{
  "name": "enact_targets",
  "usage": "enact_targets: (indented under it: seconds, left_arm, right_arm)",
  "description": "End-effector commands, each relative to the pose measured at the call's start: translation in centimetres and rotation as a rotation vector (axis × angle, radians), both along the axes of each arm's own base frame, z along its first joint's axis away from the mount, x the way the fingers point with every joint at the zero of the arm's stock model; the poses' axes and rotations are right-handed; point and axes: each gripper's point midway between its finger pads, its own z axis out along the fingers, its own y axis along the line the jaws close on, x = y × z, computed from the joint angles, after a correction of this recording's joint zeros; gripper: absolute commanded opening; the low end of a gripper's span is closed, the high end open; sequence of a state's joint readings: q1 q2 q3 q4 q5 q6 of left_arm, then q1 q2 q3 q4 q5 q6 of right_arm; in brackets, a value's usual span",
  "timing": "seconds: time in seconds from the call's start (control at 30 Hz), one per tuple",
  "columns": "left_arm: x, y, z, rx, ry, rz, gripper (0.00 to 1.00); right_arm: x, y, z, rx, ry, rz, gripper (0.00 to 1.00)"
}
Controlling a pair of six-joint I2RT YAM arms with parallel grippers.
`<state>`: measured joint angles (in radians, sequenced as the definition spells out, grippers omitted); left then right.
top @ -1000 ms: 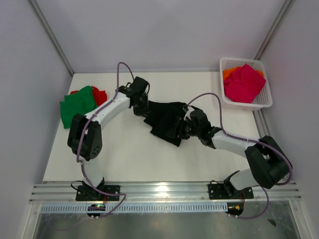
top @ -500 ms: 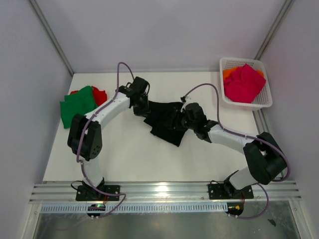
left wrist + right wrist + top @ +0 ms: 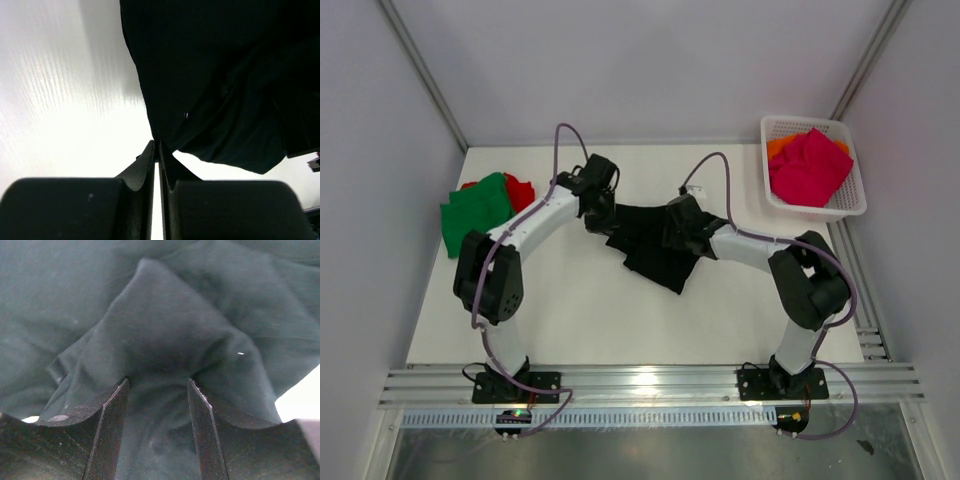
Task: Fold and stack the t-shirts
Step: Fold the long partially folded tshirt into a neat square
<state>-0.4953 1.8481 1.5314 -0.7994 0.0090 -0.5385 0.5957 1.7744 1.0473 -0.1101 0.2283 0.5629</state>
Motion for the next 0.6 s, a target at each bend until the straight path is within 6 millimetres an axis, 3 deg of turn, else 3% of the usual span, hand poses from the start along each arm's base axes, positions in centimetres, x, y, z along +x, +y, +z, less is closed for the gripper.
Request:
enact_targets:
  seconds: [0.0,0.13,0.37,0.47,0.57]
  left_arm:
    - [-0.4,0.8,1.9,0.023,-0.044,-0.013,0.05]
    - [-0.4,0.7,2.6,0.016,-0.053,-0.021,0.05]
    - [0.5,-1.6,7.6,-0.088,-0.152,-0.134,0.07]
    - [0.9,-2.1,7.9,-0.099,-0.15,-0.137,0.06]
    - [0.9,-2.4,6.7,-0.102,-0.113,-0.131,0.06]
  right_arm:
    - [1.1,-2.6,2.0,-0.091,-0.041,-0.137,0.55]
    - [1.0,-2.6,2.1,-0.089,-0.045,-0.125,0.55]
    - [-0.1,-1.9,0.6,-0.045,0.0,-0.101,0.55]
    - [-0.8,-2.1,-0.2,-0.042,0.022,-0.1,0.55]
    - [-1.4,-2.4,-0.7,-0.043,0.032,-0.099,0.54]
